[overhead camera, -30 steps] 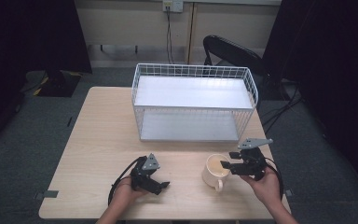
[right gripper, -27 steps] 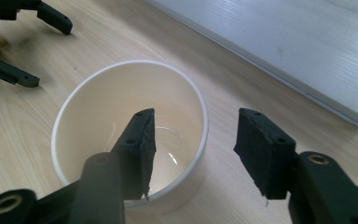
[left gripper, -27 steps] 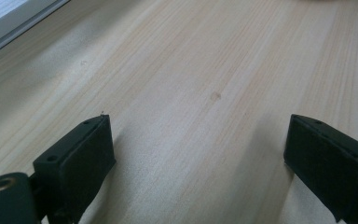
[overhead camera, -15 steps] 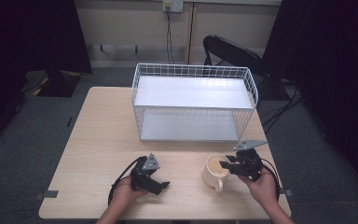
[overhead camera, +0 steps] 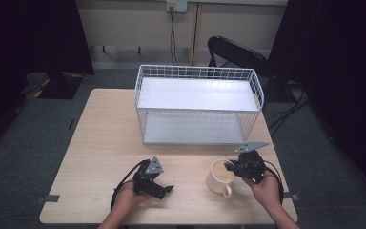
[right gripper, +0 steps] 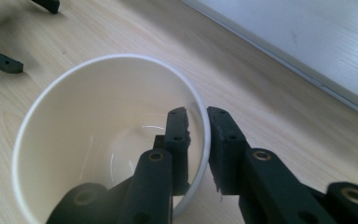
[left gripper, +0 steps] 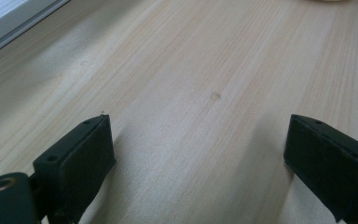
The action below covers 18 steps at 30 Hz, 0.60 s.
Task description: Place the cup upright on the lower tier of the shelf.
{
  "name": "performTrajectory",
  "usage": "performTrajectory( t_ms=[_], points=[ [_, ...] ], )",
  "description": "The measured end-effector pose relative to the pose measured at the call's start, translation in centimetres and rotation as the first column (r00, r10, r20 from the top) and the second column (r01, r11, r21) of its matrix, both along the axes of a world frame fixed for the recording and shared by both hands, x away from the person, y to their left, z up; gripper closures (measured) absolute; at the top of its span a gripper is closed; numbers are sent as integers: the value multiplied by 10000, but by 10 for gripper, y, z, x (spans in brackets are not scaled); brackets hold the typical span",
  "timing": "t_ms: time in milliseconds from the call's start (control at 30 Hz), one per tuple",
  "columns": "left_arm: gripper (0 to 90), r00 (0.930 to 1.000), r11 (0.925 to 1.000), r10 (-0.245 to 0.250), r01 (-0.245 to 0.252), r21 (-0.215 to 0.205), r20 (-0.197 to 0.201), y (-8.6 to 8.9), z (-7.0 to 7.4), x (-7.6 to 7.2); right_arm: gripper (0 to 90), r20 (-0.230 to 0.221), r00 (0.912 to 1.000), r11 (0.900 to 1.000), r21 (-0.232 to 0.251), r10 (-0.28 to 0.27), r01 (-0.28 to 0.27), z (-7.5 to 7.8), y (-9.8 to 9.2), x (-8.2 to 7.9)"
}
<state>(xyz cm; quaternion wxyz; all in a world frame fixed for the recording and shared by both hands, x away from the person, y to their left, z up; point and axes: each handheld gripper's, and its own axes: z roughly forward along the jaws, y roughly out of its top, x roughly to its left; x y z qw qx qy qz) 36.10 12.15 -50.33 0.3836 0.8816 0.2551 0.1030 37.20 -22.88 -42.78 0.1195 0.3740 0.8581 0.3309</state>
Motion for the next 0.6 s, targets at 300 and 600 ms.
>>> performTrajectory(
  t_ms=[300,600],
  points=[
    [78,10000,10000,2,-2,-5,-1,0,0,0,820,26,10000,9998,-185,13,-12,-3,1,0],
    [78,10000,10000,1,-1,-6,-1,0,0,0,827,55,9999,9998,164,-139,138,-2,0,2]
  ],
)
